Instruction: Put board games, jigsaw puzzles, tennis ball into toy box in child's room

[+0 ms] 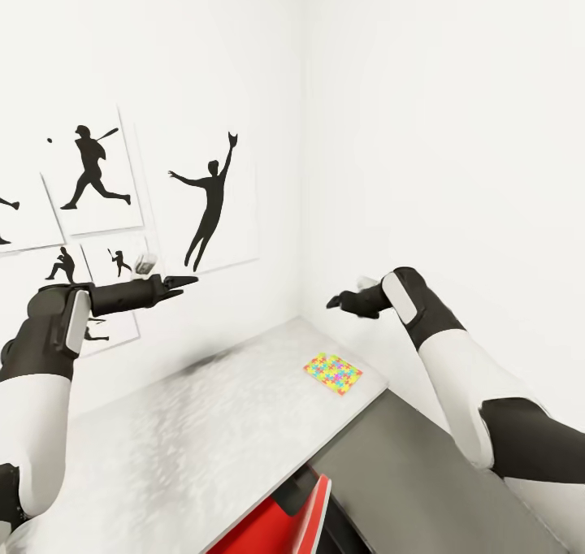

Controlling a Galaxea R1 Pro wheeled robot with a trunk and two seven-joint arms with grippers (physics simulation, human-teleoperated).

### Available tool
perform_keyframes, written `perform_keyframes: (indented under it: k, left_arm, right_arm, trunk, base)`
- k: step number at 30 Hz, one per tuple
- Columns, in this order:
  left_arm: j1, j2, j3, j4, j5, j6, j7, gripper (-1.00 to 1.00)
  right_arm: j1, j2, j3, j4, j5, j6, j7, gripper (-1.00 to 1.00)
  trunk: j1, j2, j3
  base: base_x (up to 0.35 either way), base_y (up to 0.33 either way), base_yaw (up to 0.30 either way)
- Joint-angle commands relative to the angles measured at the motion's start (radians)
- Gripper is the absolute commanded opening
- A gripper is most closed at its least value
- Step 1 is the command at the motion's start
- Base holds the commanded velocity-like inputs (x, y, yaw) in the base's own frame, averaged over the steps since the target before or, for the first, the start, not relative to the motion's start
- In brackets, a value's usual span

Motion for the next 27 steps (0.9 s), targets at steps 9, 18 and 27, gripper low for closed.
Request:
perform_keyframes:
  k: [9,18,27]
  left_arm:
    - [0.000,0.009,-0.001,0.000,0.006,0.007,-0.012,1.00]
    - [0.000,0.027,-0.004,0.005,0.005,0.007,-0.073,1.00]
    - [0.000,0.031,-0.019,0.006,0.002,0.007,-0.157,1.00]
  right_arm:
    - [-0.056,0.026,-0.001,0.087,-0.001,-0.044,-0.050,1.00]
    - [-0.061,0.028,0.003,0.093,0.001,-0.060,-0.053,1.00]
    - [-0.061,0.027,0.008,0.096,0.005,-0.071,-0.059,1.00]
  trunk:
    - [0.000,-0.001,-0.001]
    - [0.000,-0.001,-0.002]
    - [0.000,-0.001,-0.013]
  base:
    - [0.000,0.000,0.000]
    - [0.000,0.000,0.000]
    - [0.000,0.000,0.000]
